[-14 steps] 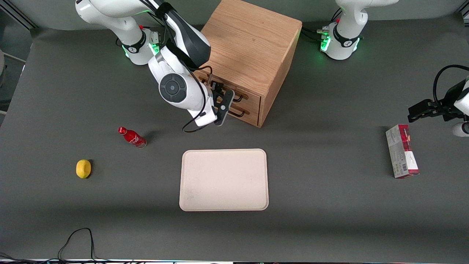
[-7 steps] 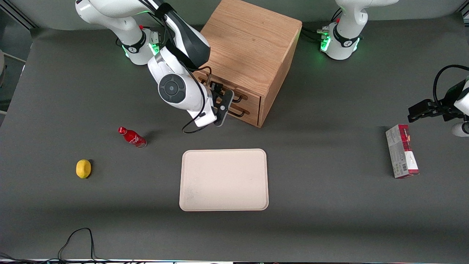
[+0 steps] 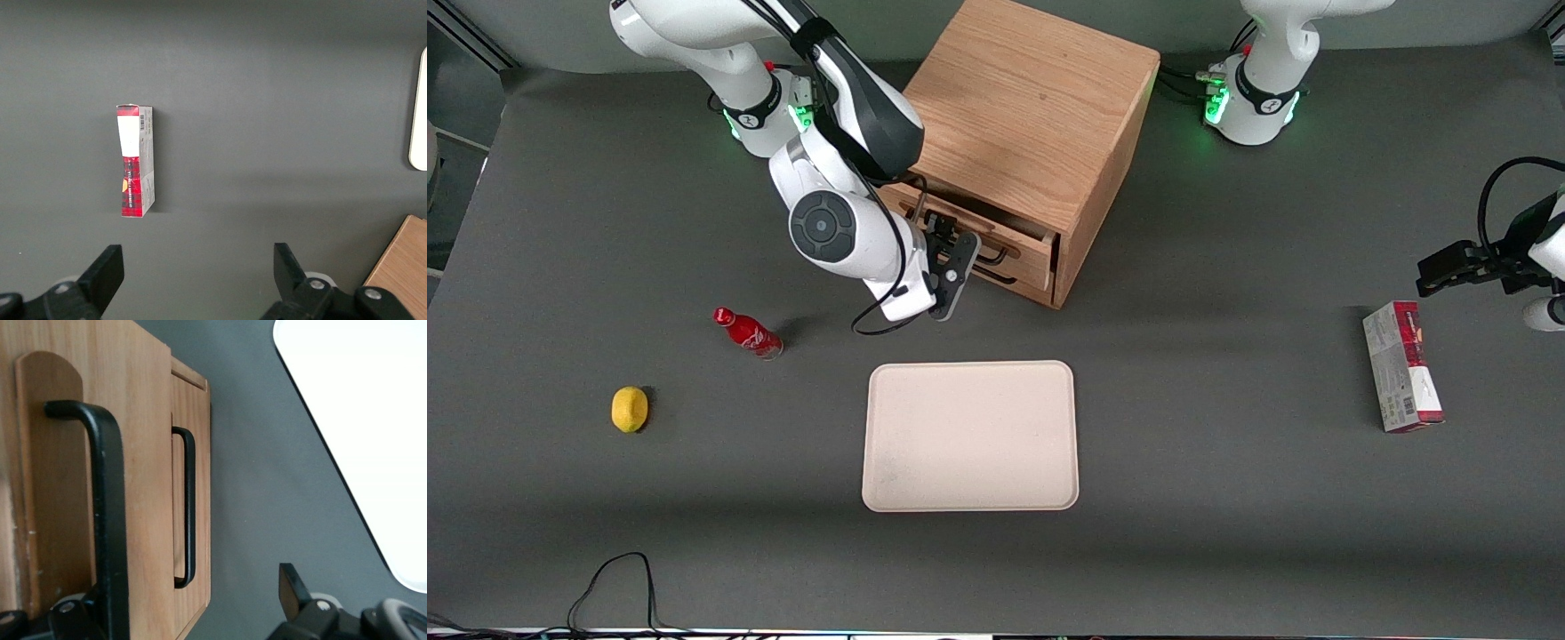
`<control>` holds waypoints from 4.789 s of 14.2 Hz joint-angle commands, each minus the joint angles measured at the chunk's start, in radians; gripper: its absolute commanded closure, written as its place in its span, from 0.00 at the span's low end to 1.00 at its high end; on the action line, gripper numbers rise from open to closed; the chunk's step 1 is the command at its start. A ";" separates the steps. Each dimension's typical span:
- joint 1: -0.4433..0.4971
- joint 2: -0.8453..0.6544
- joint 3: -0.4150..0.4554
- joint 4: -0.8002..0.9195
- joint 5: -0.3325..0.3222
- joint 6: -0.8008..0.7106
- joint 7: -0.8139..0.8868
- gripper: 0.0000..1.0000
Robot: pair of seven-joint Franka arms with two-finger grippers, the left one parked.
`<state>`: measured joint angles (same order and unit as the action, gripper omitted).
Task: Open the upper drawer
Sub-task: 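Pull the handle with the right gripper, sliding the drawer out, then keep pulling the drawer further out with the right gripper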
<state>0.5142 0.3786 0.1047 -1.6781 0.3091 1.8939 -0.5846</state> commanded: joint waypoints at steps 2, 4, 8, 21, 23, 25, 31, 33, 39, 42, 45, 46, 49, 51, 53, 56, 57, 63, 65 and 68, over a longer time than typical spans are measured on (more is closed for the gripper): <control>-0.014 0.006 -0.014 0.029 -0.013 0.004 -0.027 0.00; -0.019 0.008 -0.014 0.035 -0.013 0.004 -0.029 0.00; -0.034 0.031 -0.016 0.073 -0.013 0.002 -0.041 0.00; -0.069 0.094 -0.016 0.153 -0.013 0.005 -0.067 0.00; -0.071 0.103 -0.016 0.166 -0.013 0.005 -0.070 0.00; -0.083 0.105 -0.016 0.167 -0.013 0.005 -0.070 0.00; -0.115 0.115 -0.016 0.187 -0.015 0.004 -0.109 0.00; -0.117 0.120 -0.016 0.196 -0.013 0.004 -0.126 0.00; -0.143 0.148 -0.016 0.242 -0.016 0.002 -0.133 0.00; -0.151 0.158 -0.016 0.259 -0.024 0.002 -0.141 0.00; -0.152 0.169 -0.016 0.265 -0.042 0.002 -0.143 0.00; -0.152 0.171 -0.016 0.265 -0.044 0.002 -0.144 0.00; -0.172 0.174 -0.016 0.265 -0.042 0.002 -0.149 0.00; -0.177 0.181 -0.016 0.271 -0.041 0.002 -0.176 0.00; -0.187 0.191 -0.016 0.288 -0.042 0.001 -0.178 0.00; -0.195 0.203 -0.016 0.307 -0.041 -0.001 -0.195 0.00; -0.197 0.207 -0.016 0.311 -0.041 -0.004 -0.196 0.00; -0.224 0.226 -0.014 0.354 -0.035 -0.009 -0.198 0.00; -0.232 0.238 -0.014 0.371 -0.030 -0.009 -0.202 0.00; -0.237 0.252 -0.011 0.385 -0.027 -0.009 -0.204 0.00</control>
<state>0.2936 0.6007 0.0848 -1.3438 0.2884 1.9029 -0.7593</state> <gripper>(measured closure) 0.000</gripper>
